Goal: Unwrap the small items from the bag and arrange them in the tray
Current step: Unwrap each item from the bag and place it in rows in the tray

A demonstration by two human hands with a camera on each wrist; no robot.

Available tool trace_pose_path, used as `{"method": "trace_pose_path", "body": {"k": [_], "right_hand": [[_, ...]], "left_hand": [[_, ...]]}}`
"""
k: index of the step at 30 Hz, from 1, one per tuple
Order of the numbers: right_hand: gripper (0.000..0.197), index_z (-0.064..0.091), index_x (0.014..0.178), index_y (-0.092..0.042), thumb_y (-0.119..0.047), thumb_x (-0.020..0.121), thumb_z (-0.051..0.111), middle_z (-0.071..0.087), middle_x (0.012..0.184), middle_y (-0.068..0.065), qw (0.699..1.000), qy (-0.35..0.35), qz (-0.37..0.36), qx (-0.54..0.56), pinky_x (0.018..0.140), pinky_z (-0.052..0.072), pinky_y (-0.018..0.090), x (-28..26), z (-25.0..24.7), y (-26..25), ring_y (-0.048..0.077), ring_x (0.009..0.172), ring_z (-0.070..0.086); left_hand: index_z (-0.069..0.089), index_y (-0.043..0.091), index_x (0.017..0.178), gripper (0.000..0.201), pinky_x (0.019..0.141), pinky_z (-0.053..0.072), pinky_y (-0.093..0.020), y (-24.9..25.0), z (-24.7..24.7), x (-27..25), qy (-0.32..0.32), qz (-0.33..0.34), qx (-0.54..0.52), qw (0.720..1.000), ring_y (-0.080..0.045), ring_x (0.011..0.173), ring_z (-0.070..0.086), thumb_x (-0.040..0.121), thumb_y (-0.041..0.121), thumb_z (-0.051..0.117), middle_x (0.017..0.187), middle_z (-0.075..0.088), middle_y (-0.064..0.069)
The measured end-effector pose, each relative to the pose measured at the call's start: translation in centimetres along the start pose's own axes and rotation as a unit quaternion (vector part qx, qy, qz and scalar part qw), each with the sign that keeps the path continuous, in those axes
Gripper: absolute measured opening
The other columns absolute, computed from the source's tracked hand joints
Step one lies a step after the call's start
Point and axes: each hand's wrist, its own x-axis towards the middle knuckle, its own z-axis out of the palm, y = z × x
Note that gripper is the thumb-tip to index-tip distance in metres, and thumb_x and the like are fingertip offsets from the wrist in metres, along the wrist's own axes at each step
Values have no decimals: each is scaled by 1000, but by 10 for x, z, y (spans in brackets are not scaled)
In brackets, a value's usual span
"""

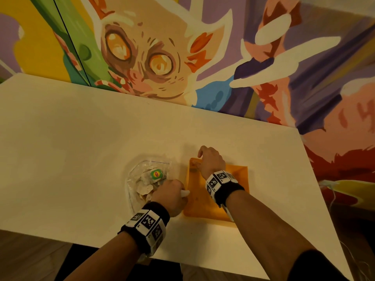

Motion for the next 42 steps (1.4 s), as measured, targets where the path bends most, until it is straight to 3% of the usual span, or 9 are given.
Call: {"method": "trace_pose_path", "body": {"k": [6,13,22,26,29,31,36,39,42], "right_hand": [[11,58,102,-22,-29,93,58,52,108,2,999,-26,-15,-40,79,47,35,1,0,0,25,95,56],[21,54,112,-22,-29,93,58,50,113,1,999,-23,-20,-16,80,45,33,-4,-5,-2,25,100,56],[15,63,103,-24,-20,88,64,54,98,-5,988,22,-81,126,73,46,26,-25,-29,1,8,81,51],[5,70,92,-26,-28,87,69,67,92,-6,937,-77,-140,312,68,53,22,-63,-44,-17,10,73,60],[15,72,93,-27,-36,81,75,68,95,-9,916,-141,-167,337,71,51,17,-87,-48,-24,3,80,61],[10,74,89,-25,-31,81,76,69,89,-10,915,-121,-176,342,71,50,17,-94,-45,-24,2,79,61],[8,70,84,-23,-17,84,75,64,69,-18,895,-48,-135,423,67,47,17,-103,-36,-20,-1,67,59],[10,68,87,-23,-19,83,75,66,76,-11,888,-56,-127,439,66,48,18,-111,-33,-21,3,71,62],[22,66,99,-29,-26,81,77,65,92,-7,899,-49,-136,413,65,47,16,-116,-35,-25,5,78,61]], "left_hand": [[64,20,107,22,83,53,-32,4,-3,-6,-7,-10,-21,1000,-17,93,59,90,34,61,104,63,1],[68,12,96,15,72,53,-32,0,-20,-15,23,27,-87,996,-16,84,63,87,24,64,94,69,-3],[66,21,98,13,58,39,-9,-3,-46,-25,40,35,-210,976,-4,76,57,87,23,71,92,63,9],[67,17,85,6,52,50,-24,-8,-58,-33,23,52,-235,970,-8,54,59,86,21,71,77,69,-2],[70,15,84,7,59,56,-35,-11,-65,-41,-1,65,-257,964,-19,60,65,87,20,70,72,69,-8],[71,14,86,9,59,58,-35,-10,-69,-48,-3,82,-264,961,-23,65,68,87,22,70,72,70,-8],[72,3,96,11,52,51,-21,-11,-72,-66,80,69,-356,928,-11,55,65,90,10,67,65,70,-1],[75,10,93,9,60,55,-28,-15,-71,-69,141,82,-352,922,-17,62,66,89,15,68,74,73,-4],[77,20,94,10,62,49,-15,-13,-69,-69,179,115,-260,942,-8,70,65,89,20,68,87,72,5]]}}
